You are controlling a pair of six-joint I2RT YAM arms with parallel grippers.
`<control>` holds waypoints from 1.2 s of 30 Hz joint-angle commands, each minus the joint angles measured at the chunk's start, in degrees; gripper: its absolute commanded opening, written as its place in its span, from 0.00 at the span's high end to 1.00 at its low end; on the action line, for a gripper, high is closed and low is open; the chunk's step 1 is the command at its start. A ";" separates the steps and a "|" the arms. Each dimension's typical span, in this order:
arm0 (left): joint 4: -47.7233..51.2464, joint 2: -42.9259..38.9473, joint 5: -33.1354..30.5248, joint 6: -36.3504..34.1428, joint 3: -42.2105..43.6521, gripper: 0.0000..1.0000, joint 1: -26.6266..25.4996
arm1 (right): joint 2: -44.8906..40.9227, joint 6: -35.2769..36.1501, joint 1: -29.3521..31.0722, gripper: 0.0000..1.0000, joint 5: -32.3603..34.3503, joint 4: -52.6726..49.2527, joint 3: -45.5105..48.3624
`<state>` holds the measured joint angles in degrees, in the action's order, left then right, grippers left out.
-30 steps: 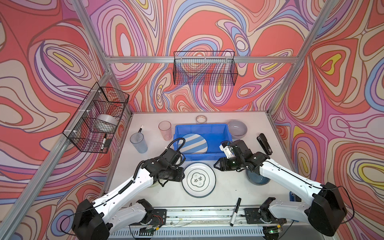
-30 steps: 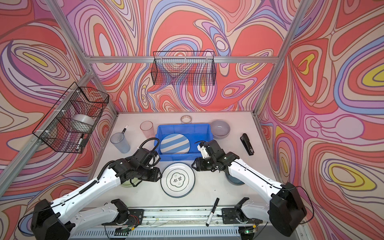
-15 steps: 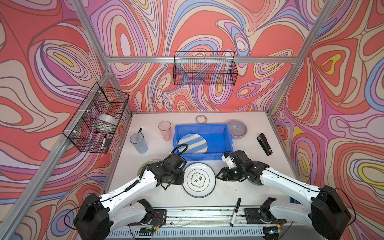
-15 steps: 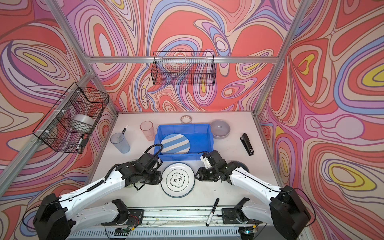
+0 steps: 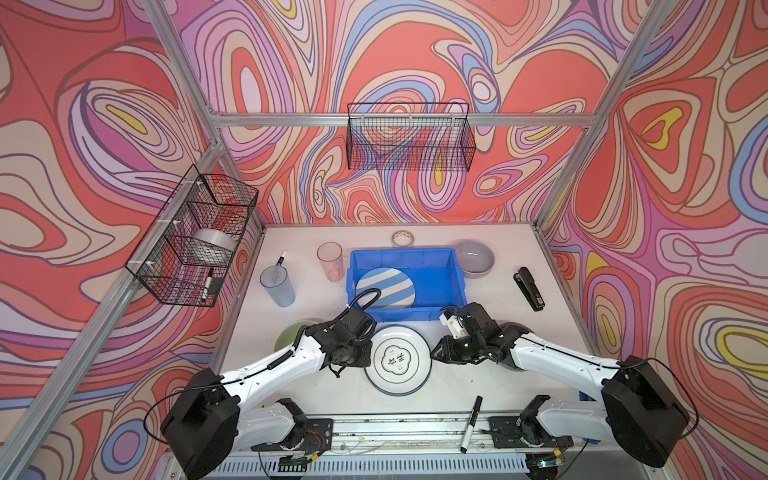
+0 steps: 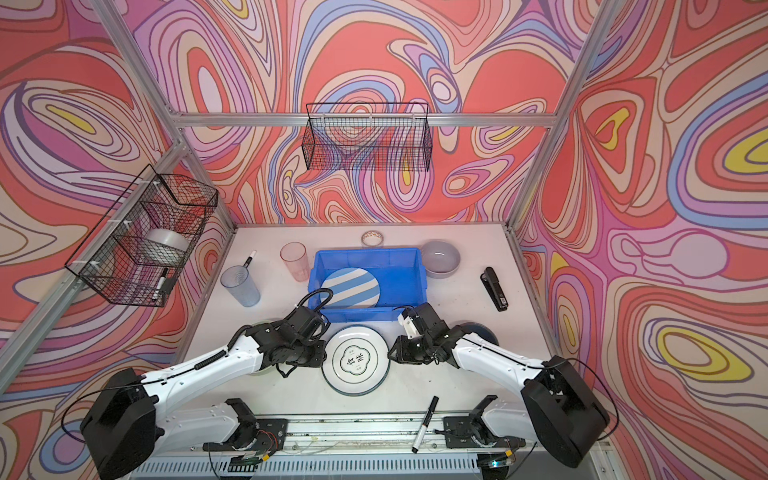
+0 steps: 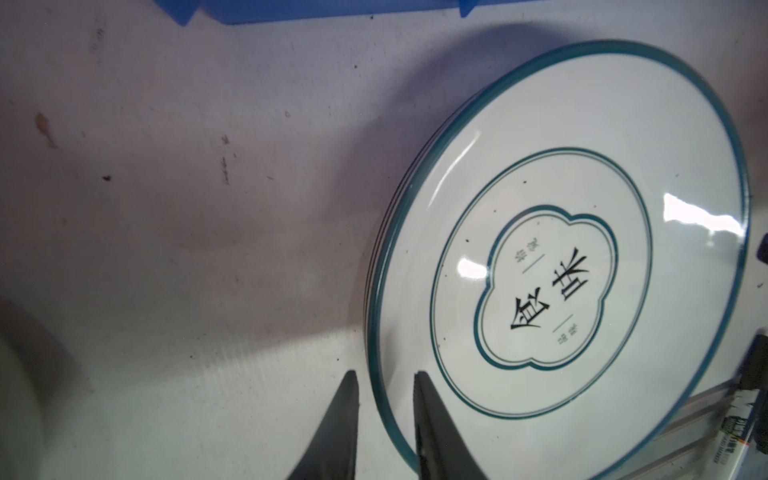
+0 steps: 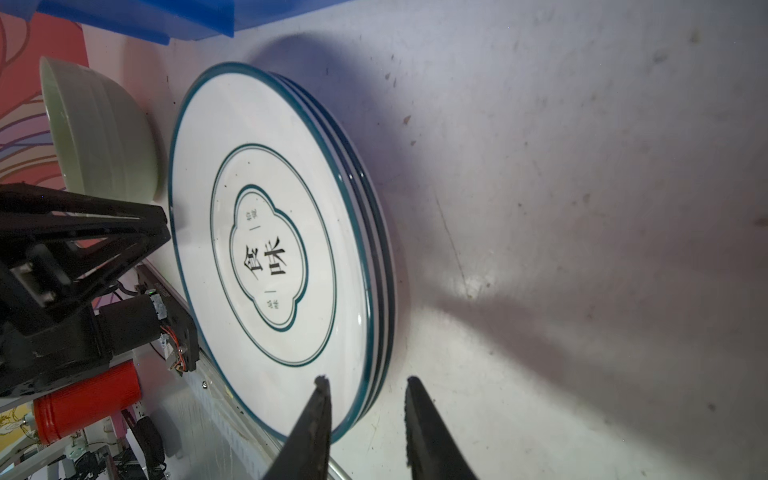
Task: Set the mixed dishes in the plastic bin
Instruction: 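Position both grippers at opposite rims of the white green-rimmed plate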
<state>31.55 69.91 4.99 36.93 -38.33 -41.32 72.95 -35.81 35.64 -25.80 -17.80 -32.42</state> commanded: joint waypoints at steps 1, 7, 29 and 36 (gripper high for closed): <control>-2.10 1.33 -0.13 0.49 0.60 0.74 -0.52 | 1.25 -0.30 0.31 0.70 -0.32 2.49 0.66; -2.98 2.76 0.25 0.14 0.46 0.75 -0.69 | 2.16 -0.28 0.31 0.73 -0.64 3.12 0.37; -5.00 4.71 0.98 0.59 0.81 0.76 -1.17 | 1.00 -2.09 0.31 0.78 -5.38 7.31 0.87; -5.57 4.96 1.06 0.87 1.31 0.76 -1.39 | 0.72 -2.07 0.31 0.78 -3.58 6.30 0.63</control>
<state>28.16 74.04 4.80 36.95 -37.87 -41.87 74.50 -37.85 35.68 -29.02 -13.08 -31.68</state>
